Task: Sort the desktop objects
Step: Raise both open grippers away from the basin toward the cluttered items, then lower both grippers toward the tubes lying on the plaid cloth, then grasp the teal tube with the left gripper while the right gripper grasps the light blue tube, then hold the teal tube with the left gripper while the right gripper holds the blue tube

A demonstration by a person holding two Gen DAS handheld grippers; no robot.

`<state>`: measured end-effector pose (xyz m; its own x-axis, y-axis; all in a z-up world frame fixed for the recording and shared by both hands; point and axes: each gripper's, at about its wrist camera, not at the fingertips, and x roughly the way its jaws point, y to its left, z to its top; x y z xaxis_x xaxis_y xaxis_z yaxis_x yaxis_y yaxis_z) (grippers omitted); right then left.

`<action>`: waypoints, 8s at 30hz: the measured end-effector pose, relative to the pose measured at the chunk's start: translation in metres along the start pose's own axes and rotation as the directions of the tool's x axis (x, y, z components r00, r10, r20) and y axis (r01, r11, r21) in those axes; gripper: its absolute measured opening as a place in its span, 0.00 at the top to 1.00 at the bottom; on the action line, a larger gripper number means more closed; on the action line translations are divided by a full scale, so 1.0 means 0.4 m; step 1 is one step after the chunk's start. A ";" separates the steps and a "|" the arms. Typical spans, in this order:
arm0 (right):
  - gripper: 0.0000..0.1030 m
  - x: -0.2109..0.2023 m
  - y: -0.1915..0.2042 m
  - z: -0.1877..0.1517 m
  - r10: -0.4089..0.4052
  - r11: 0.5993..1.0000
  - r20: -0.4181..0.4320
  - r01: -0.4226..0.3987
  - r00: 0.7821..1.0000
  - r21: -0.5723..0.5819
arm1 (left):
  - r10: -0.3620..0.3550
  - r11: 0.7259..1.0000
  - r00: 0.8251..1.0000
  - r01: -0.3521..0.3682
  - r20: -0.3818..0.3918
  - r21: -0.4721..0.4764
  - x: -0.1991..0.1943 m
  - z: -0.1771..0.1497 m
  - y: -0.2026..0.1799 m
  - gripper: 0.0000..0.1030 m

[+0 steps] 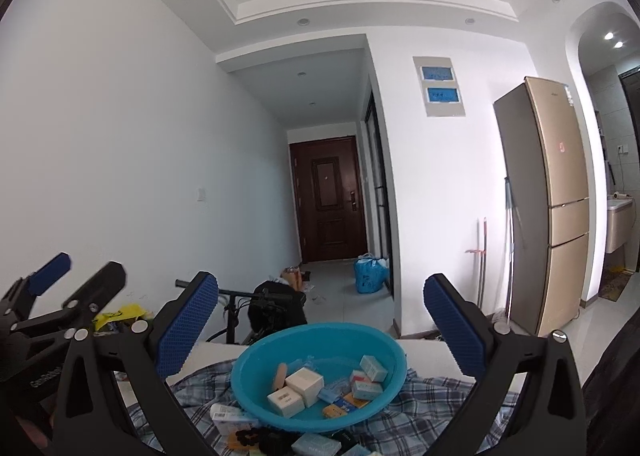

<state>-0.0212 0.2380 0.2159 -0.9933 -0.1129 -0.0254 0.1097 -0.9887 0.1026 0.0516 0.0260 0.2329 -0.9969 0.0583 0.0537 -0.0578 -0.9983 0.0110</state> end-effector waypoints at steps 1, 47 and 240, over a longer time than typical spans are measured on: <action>0.01 -0.005 0.000 -0.006 0.016 1.000 -0.009 -0.016 1.000 0.000 | -0.001 1.000 1.000 0.001 -0.010 -0.004 0.003 -0.007 0.001 0.00; 0.01 0.085 -0.072 -0.391 -0.019 0.997 -0.533 0.057 0.846 0.056 | 0.062 0.995 0.826 -0.095 -0.560 -0.030 0.129 -0.404 0.063 0.00; 0.91 0.174 -0.036 -0.668 0.115 0.993 -0.781 -0.100 0.614 0.067 | -0.124 0.991 0.577 0.038 -0.808 -0.124 0.185 -0.612 0.041 0.81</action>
<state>-0.0822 0.2180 -0.0530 -0.5688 -0.2604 -0.7802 0.2059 -0.9634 0.1714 -0.0366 0.0120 -0.0072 -0.6115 0.1506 -0.7768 -0.1020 -0.9885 -0.1114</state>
